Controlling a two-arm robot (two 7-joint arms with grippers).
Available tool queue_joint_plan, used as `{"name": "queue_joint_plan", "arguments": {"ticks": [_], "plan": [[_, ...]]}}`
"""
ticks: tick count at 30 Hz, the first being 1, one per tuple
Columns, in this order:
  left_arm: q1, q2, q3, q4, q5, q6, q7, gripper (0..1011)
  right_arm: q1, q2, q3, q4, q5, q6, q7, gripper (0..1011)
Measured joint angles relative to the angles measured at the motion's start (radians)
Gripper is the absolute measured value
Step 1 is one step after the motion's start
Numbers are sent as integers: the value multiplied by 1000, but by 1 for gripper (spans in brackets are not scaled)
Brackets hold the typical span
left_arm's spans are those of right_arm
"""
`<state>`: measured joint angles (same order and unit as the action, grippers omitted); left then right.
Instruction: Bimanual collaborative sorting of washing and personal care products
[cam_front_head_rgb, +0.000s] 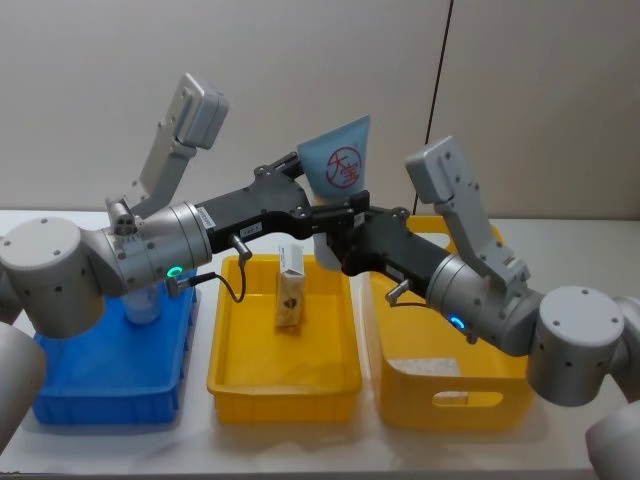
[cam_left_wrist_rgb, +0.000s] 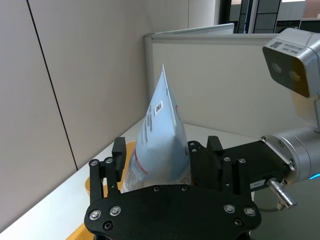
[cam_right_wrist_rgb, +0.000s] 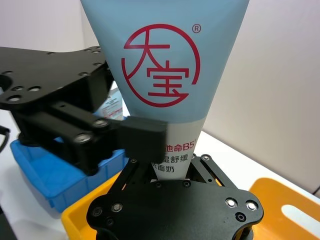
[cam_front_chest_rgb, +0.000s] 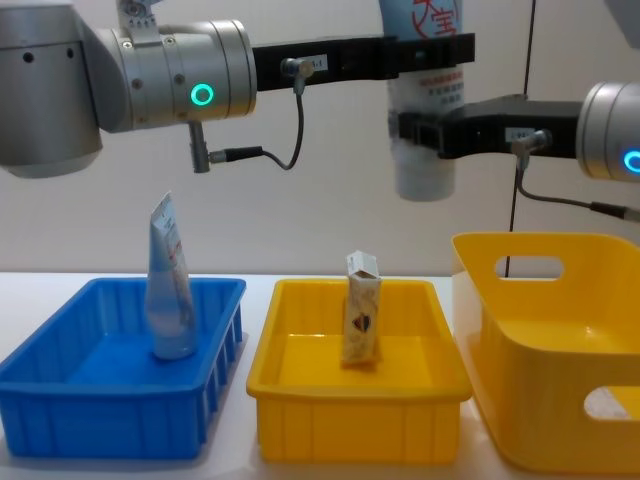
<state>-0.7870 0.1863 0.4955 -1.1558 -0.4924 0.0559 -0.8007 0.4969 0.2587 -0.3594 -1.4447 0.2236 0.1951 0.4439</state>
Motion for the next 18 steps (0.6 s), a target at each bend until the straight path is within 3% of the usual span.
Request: {"name": "queue_joint_plan", "arguments": {"ticks": [3,18], "plan": [[0,0,0,0,0,0,0,1000,0,0,4,0,0,2,-16,175],[0,0,0,0,0,0,0,1001,-16,3,53,4,-12,16,-128,167]]}}
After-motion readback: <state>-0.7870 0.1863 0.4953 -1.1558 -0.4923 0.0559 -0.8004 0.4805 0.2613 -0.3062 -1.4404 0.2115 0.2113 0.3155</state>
